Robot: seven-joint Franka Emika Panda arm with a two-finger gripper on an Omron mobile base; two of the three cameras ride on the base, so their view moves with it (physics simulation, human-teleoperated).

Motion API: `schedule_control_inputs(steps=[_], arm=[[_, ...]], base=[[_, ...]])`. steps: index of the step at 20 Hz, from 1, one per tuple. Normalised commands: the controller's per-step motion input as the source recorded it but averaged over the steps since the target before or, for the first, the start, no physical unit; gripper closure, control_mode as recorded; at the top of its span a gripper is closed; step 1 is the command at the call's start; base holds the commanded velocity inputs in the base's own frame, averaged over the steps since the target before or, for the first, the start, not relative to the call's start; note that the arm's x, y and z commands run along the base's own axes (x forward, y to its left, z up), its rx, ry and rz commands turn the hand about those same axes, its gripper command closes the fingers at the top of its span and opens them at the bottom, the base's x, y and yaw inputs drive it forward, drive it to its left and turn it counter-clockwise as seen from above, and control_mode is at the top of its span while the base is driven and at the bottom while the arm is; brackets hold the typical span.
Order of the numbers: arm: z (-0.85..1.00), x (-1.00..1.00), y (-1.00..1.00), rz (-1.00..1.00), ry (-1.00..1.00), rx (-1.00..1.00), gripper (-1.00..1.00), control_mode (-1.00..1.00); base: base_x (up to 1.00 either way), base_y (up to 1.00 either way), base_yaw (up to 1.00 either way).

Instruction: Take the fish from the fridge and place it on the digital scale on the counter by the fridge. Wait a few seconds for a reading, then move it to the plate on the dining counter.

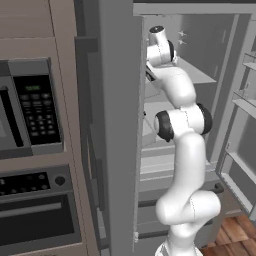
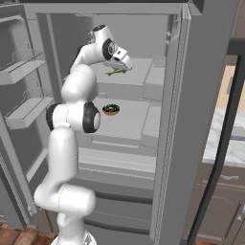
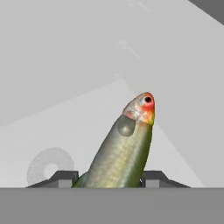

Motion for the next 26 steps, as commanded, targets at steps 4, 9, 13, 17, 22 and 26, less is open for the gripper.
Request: schedule_control_inputs(steps=[4,9,13,17,22,26], arm=[[0.00,-0.08,0.00,0.00,0.02,0.00,1.00,-1.00],[0.00,-0.57,-0.12,0.05,-0.08,0.04,1.00,-1.00],[-0.45,-0.79,-0.38,0.13,-0.20,0.11,1.00,-1.00],[-0.74,-0.97,-0.21,0.13,-0.38,0.15,1.00,-1.00],[-0.07,-1.00,-0.01,0.18,-0.38,0.11,1.00,-1.00],[0.48,-1.00,0.00,0.20,-0.12,0.00,1.00,-1.00]], base=[[0.00,0.00,0.00],[0.00,0.00,0.00],[0.00,0.00,0.00],[0.00,0.00,0.00],[0.00,0.00,0.00],[0.00,0.00,0.00]])
